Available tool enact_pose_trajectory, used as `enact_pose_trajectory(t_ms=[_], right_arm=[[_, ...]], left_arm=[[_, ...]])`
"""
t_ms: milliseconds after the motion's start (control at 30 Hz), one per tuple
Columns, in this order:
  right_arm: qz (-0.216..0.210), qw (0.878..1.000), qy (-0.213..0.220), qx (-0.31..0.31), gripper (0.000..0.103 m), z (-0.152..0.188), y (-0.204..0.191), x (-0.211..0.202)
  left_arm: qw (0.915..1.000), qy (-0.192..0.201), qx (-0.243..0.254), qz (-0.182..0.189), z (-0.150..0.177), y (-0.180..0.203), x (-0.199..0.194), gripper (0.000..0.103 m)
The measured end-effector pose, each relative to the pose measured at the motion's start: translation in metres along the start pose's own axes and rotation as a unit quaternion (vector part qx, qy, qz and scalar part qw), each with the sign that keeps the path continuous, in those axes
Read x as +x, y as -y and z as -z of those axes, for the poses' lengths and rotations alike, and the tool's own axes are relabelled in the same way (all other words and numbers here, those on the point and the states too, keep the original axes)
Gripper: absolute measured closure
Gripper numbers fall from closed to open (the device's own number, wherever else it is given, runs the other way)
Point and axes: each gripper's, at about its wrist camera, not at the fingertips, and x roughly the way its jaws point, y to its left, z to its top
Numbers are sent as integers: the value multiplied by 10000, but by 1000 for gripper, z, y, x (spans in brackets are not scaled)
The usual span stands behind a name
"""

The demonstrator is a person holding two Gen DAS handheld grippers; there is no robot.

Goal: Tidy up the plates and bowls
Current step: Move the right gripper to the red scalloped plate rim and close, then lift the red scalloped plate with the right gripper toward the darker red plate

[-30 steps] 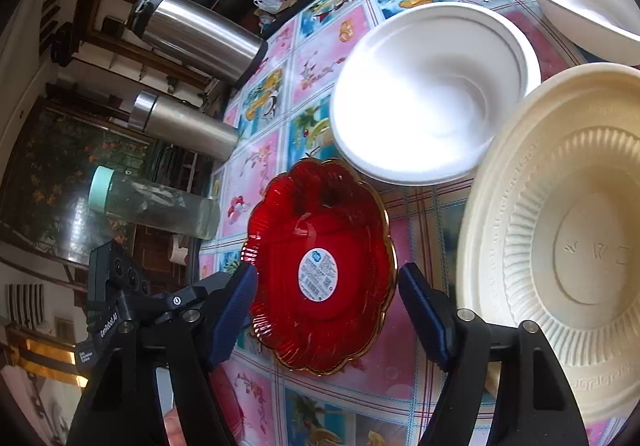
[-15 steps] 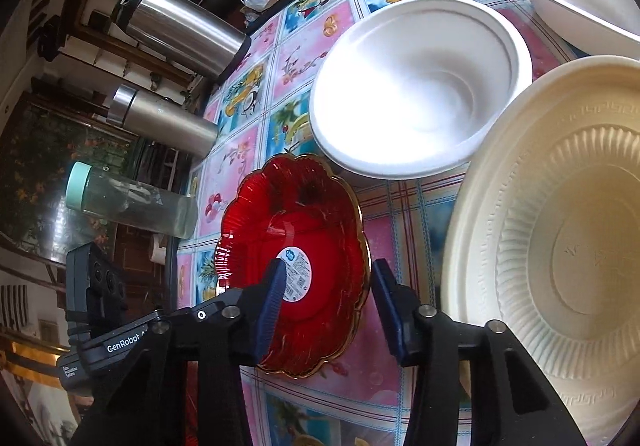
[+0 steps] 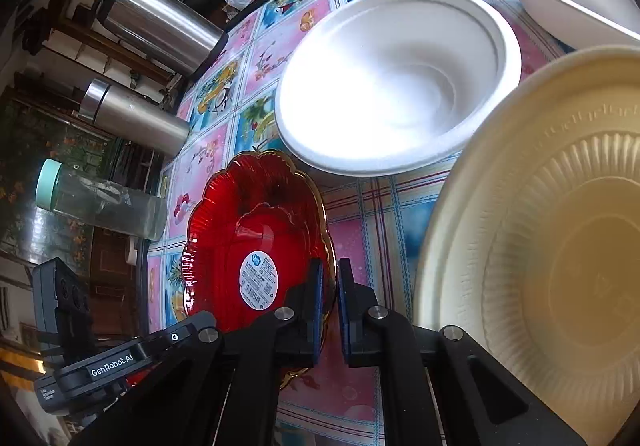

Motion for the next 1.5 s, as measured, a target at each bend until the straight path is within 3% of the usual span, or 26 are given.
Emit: enact_pose_trajectory(t_ms=[600,967,1267,1500], right_arm=[[222,9991,269,-236,96,6,-8,-4],[352,9954,518,-727,95,33,-27,-16],[134,9930,681,-956,94,44,-37,-23],[-62,9865,1125,-1185,94,49,-46,-41]], left_arm=[[9998,189,85,-81,16,2,-9,93],[9976,646,145,-196,42,-1,-29,93],[9941,1068,153,-149,61,-4,-53,92],[9906,1336,273,-133,67,1,-68,92]])
